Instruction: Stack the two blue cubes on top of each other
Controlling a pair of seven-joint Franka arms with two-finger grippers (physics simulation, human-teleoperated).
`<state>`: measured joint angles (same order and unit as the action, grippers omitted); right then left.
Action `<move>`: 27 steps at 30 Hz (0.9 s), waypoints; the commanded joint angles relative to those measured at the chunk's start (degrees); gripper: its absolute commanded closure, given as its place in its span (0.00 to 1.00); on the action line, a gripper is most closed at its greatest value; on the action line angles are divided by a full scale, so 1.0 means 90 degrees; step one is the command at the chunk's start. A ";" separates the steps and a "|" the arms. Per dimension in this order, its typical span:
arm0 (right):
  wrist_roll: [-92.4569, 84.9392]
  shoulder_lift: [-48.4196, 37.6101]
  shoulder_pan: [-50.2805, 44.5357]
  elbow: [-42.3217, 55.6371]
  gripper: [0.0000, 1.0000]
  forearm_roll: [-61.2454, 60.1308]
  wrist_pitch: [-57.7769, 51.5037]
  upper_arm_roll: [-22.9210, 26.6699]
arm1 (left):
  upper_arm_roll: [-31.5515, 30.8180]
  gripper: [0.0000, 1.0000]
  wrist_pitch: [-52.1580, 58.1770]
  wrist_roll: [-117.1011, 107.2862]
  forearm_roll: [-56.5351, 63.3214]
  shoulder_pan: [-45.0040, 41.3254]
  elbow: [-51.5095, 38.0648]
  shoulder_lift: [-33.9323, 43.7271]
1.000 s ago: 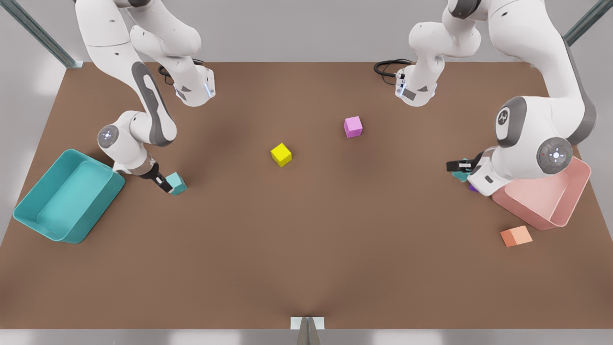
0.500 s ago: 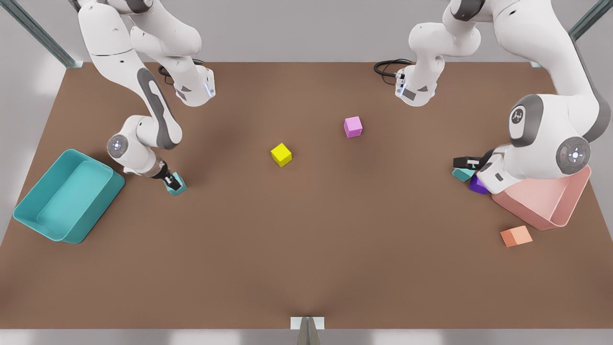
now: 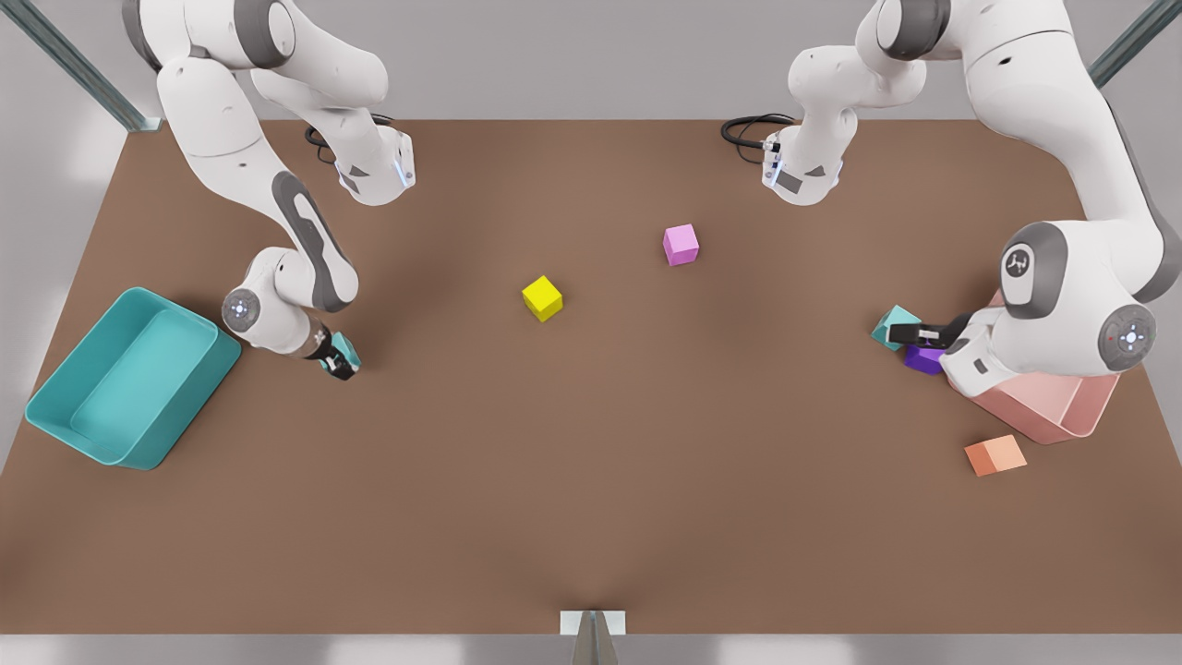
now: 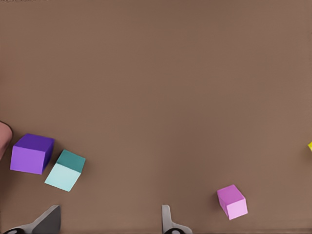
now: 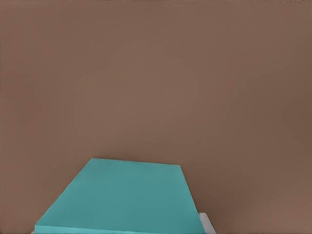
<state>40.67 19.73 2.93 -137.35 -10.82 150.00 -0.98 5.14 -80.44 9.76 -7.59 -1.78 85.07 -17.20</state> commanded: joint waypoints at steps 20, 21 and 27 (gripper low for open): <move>0.6847 0.2270 -0.4476 0.5436 0.38 0.1026 -0.1735 0.0001 | 0.0015 0.00 0.0178 -0.0938 0.0658 0.0530 -0.0008 -0.0237; 0.7345 0.2544 -0.4701 0.5749 0.38 0.1027 -0.1725 0.0011 | 0.0034 0.00 -0.0104 -0.1026 0.0658 0.0891 0.0166 -0.0228; 0.7922 0.3140 -0.5004 0.6296 0.36 0.1105 -0.1627 0.0021 | 0.0816 0.00 -0.3757 -0.5682 0.0346 0.0735 0.3565 0.0564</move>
<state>73.74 47.76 -41.96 -81.10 -2.12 136.01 -0.80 12.31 -96.35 -1.24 -2.83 5.11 114.93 -12.42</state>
